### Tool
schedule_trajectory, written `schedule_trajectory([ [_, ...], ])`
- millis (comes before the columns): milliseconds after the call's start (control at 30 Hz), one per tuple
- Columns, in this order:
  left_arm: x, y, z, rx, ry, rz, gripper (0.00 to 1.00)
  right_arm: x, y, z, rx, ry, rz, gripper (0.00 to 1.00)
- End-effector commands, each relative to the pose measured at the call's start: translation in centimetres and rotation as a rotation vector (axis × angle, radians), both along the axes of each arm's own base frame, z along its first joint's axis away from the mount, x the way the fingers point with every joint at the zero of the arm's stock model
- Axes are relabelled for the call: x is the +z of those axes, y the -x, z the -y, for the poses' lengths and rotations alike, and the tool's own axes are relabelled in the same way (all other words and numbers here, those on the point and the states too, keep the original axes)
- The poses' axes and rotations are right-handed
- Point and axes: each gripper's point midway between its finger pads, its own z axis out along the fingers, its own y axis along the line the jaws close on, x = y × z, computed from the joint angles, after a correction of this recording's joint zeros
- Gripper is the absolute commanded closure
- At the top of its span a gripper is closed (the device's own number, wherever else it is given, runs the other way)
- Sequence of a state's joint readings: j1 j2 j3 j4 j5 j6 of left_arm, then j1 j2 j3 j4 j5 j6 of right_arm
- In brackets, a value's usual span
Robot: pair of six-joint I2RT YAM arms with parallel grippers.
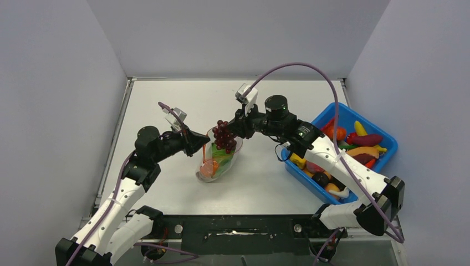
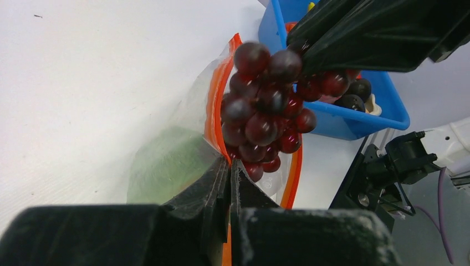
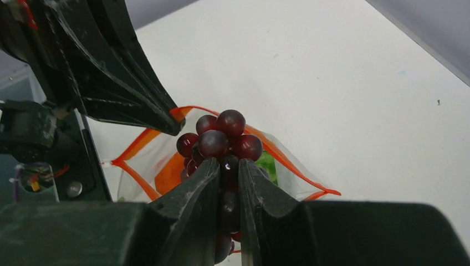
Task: Place the food in the zip-top bag and seal the zipper
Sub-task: Place the fake fruit in the zipper food storage bag.
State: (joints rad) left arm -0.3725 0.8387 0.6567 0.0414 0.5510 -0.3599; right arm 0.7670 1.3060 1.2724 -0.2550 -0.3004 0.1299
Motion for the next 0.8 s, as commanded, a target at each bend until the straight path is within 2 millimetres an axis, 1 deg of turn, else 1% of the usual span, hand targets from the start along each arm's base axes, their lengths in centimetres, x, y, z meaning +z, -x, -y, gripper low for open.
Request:
schedule_trajectory([
  [0, 3.2, 0.3, 0.4, -0.026, 0.047, 0.097, 1.0, 0.4, 0.4, -0.8, 0.117, 0.043, 0.14, 0.84],
  [133, 3.3, 0.2, 0.5, -0.032, 0.045, 0.095, 1.0, -1.4, -0.3, -0.7, 0.114, 0.117, 0.152, 0.83],
  [200, 3.2, 0.2, 0.5, -0.032, 0.044, 0.093, 1.0, -1.9, -0.9, -0.4, 0.094, 0.154, 0.154, 0.83],
  [267, 3.4, 0.2, 0.5, -0.031, 0.048, 0.092, 1.0, -2.3, -1.6, 0.0, 0.06, 0.19, 0.164, 0.84],
  [333, 3.4, 0.1, 0.5, -0.03, 0.051, 0.092, 1.0, -2.1, -2.1, 0.2, 0.026, 0.202, 0.181, 0.84],
  [467, 3.4, 0.0, 0.6, -0.027, 0.058, 0.088, 1.0, -2.4, -1.1, -1.1, 0.064, 0.208, 0.195, 0.84],
  [533, 3.5, 0.0, 0.6, -0.027, 0.061, 0.086, 1.0, -3.4, -0.5, -2.0, 0.091, 0.22, 0.188, 0.83],
  [600, 3.5, 0.0, 0.6, -0.027, 0.063, 0.084, 1.0, -4.7, -0.3, -2.6, 0.094, 0.231, 0.16, 0.82],
  [700, 3.6, 0.1, 0.6, -0.025, 0.066, 0.086, 1.0, -5.9, -0.6, -3.3, 0.07, 0.212, 0.112, 0.81],
  [767, 3.6, 0.1, 0.5, -0.022, 0.068, 0.085, 1.0, -6.4, -0.6, -3.8, 0.056, 0.187, 0.08, 0.8],
])
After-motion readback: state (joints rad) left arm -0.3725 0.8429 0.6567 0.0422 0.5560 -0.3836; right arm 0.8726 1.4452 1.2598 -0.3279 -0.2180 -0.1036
